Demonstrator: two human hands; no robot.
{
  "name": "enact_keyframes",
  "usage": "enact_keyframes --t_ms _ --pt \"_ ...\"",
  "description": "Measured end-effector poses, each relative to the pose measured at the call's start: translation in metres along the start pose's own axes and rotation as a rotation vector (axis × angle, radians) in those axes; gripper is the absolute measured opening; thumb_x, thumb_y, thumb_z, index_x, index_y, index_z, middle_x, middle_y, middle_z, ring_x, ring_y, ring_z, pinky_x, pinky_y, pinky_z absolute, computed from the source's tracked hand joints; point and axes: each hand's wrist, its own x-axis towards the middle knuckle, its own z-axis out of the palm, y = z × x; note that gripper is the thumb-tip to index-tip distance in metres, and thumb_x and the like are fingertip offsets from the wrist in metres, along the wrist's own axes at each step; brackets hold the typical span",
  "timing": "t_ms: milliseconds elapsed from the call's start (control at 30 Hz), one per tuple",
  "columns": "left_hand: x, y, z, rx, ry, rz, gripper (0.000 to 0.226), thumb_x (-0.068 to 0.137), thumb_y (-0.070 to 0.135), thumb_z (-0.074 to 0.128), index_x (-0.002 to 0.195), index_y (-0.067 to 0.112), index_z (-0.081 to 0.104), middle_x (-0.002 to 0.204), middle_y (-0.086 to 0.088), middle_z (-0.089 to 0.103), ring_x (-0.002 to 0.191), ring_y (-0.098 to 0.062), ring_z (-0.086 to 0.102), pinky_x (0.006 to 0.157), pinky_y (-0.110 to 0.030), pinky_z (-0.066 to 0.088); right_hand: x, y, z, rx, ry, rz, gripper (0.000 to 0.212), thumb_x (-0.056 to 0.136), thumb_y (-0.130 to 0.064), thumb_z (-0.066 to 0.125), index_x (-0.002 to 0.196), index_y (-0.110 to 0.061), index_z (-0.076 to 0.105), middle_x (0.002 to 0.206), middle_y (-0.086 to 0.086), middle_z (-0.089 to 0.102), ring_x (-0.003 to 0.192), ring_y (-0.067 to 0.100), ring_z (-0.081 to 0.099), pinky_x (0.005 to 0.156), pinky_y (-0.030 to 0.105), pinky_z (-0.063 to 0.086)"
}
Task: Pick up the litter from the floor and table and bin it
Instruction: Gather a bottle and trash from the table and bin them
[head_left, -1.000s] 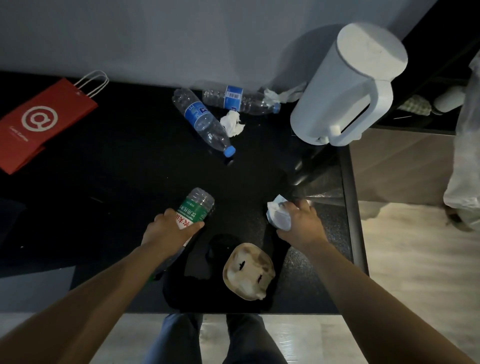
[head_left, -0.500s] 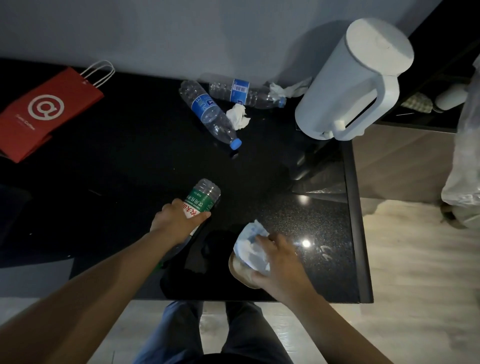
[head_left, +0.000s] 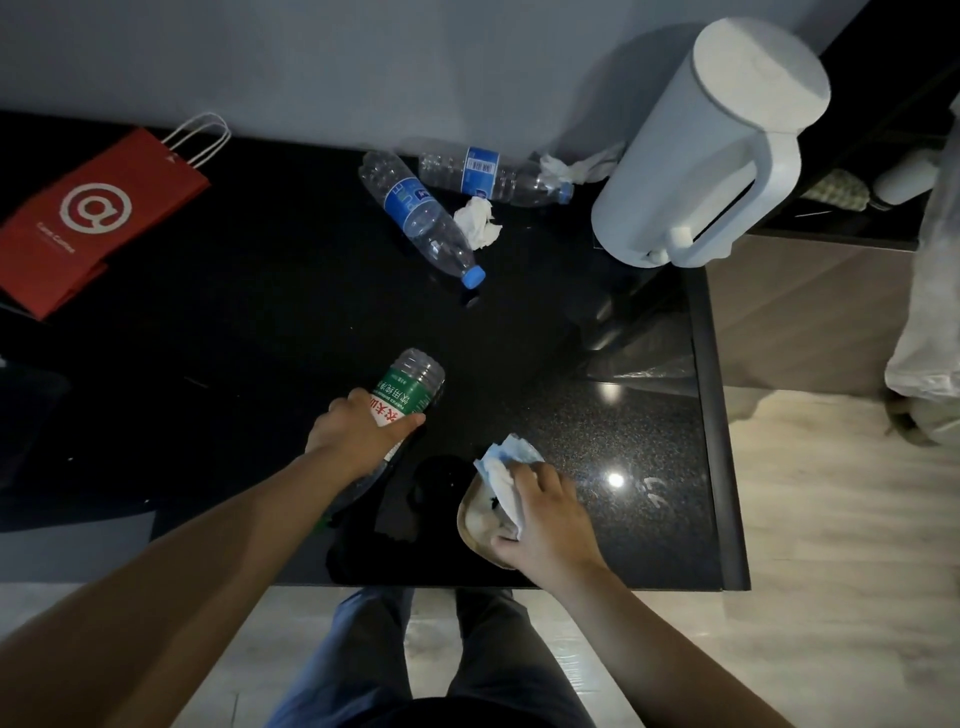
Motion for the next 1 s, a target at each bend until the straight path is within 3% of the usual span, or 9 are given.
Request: enact_keyframes --t_ms 133,300,467,567,733,867,1000 --pt "-0.007 0.0 0.0 -0.025 -0.007 0.018 0.076 0.072 0.074 0.059 0.115 0.012 0.048 0.107 -0.008 0.057 0.091 -0.025 0.06 0.075 -0.037 0.052 0.003 0.003 -0.014 0.192 0.044 0.067 0.08 0.072 -0.042 0.068 0.14 -0.022 0.031 0.127 0.0 0.043 0.111 0.021 0.047 0.091 0.035 0.047" --pt "-0.025 0.01 0.002 -0.146 0.005 0.084 0.065 0.073 0.072 0.059 0.105 0.016 0.05 0.094 -0.002 0.06 0.079 -0.016 0.062 0.061 -0.028 0.048 0.006 0.009 -0.042 0.343 0.129 0.094 0.071 0.068 -0.042 0.075 0.128 -0.022 0.043 0.115 -0.005 0.053 0.103 0.017 0.054 0.084 0.035 0.052" --pt "-0.045 0.038 -0.009 -0.305 0.001 0.159 0.057 0.073 0.071 0.06 0.098 0.019 0.052 0.09 -0.001 0.064 0.077 -0.015 0.065 0.067 -0.035 0.056 -0.003 0.018 -0.083 0.496 0.245 0.14 0.074 0.062 -0.04 0.075 0.128 -0.028 0.044 0.112 -0.007 0.054 0.1 0.017 0.055 0.079 0.037 0.053" --pt "-0.054 0.062 -0.021 -0.362 -0.016 0.272 0.055 0.071 0.072 0.061 0.095 0.022 0.053 0.089 0.001 0.065 0.077 -0.012 0.065 0.062 -0.028 0.053 -0.015 0.018 -0.113 0.576 0.352 0.182 0.076 0.06 -0.042 0.076 0.129 -0.03 0.045 0.111 -0.008 0.058 0.099 0.015 0.057 0.079 0.032 0.051" --pt "-0.07 0.11 -0.054 -0.423 -0.072 0.48 0.056 0.065 0.077 0.059 0.093 0.028 0.055 0.088 0.006 0.066 0.076 -0.008 0.065 0.059 -0.024 0.046 -0.05 0.008 -0.154 0.757 0.589 0.258 0.052 0.061 -0.037 0.078 0.106 -0.041 0.053 0.093 -0.014 0.064 0.082 0.009 0.063 0.064 0.029 0.056" --pt "-0.091 0.152 -0.064 -0.477 -0.137 0.601 0.063 0.059 0.079 0.059 0.094 0.026 0.059 0.087 0.007 0.069 0.077 -0.008 0.067 0.061 -0.025 0.047 -0.089 0.004 -0.179 0.836 0.775 0.329 0.048 0.059 -0.038 0.076 0.101 -0.041 0.051 0.088 -0.006 0.064 0.075 0.017 0.064 0.06 0.04 0.058" --pt "-0.119 0.195 -0.053 -0.482 -0.207 0.71 0.048 0.068 0.066 0.066 0.091 0.024 0.063 0.083 0.007 0.071 0.072 -0.005 0.068 0.057 -0.022 0.046 -0.136 0.02 -0.199 0.863 0.959 0.387 0.052 0.061 -0.031 0.076 0.107 -0.041 0.054 0.089 -0.003 0.064 0.073 0.022 0.065 0.056 0.044 0.058"
